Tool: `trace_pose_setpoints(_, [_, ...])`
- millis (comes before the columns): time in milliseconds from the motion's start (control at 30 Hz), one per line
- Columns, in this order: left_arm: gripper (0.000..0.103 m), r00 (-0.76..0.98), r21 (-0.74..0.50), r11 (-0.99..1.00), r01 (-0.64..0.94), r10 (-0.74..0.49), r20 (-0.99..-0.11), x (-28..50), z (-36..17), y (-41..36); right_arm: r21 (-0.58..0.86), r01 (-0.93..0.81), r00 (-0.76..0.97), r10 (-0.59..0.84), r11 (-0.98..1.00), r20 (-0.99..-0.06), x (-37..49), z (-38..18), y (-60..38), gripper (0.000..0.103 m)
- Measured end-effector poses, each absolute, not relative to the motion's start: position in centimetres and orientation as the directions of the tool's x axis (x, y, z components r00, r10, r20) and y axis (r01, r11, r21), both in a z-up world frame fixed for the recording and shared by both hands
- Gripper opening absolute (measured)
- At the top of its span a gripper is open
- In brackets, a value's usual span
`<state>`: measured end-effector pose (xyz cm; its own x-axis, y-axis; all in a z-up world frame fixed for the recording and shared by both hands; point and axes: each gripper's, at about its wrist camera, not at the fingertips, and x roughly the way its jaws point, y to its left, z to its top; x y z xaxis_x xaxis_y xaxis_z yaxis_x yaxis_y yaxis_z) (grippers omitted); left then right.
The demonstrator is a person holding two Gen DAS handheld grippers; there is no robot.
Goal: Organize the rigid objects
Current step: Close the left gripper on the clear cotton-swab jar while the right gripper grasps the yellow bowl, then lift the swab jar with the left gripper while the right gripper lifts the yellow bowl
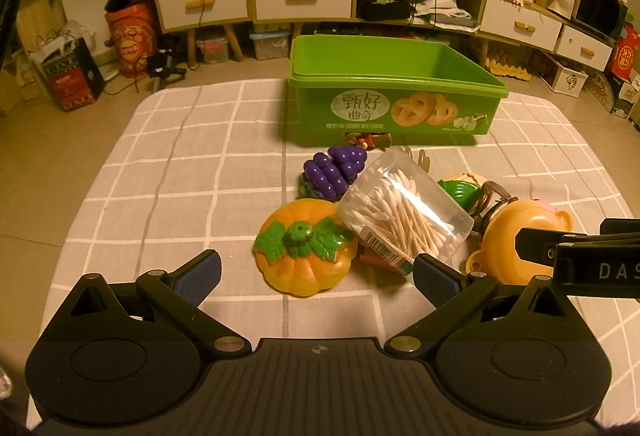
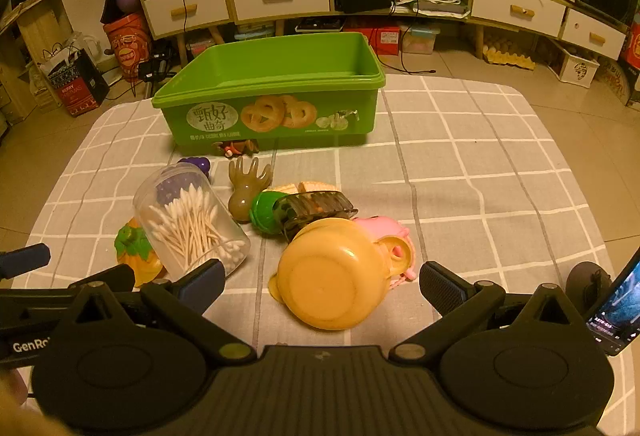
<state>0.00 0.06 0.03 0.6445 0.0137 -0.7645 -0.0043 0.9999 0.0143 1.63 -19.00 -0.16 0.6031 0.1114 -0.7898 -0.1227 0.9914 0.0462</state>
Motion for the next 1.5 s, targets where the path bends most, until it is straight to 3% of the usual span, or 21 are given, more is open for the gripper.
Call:
trace_pose_setpoints(700, [0.101, 0.645, 0.006, 1.0, 0.002, 0.003, -0.765, 0.0, 0.0, 0.1, 0.047, -0.119, 0.603, 0.11, 0.992, -0.79, 1.6, -0.2, -19.0, 0.084])
trace_pose_setpoints(1167, [0.101, 0.769, -0.068, 0.982, 0.179, -0.182, -0.613, -0.1, -2.3, 0.3, 0.103, -0.131, 0.625, 0.163, 0.986, -0.763, 2.0, -1.3, -21.6, 0.084])
trace_pose_setpoints(1500, [0.101, 0.796, 0.059, 0.941, 0.333, -0.247, -0.552, 0.5, -3.7, -2.2, 0.256, -0.077, 0.556, 0.254, 0.964, -0.791, 3.3, -3.3, -23.0, 0.084])
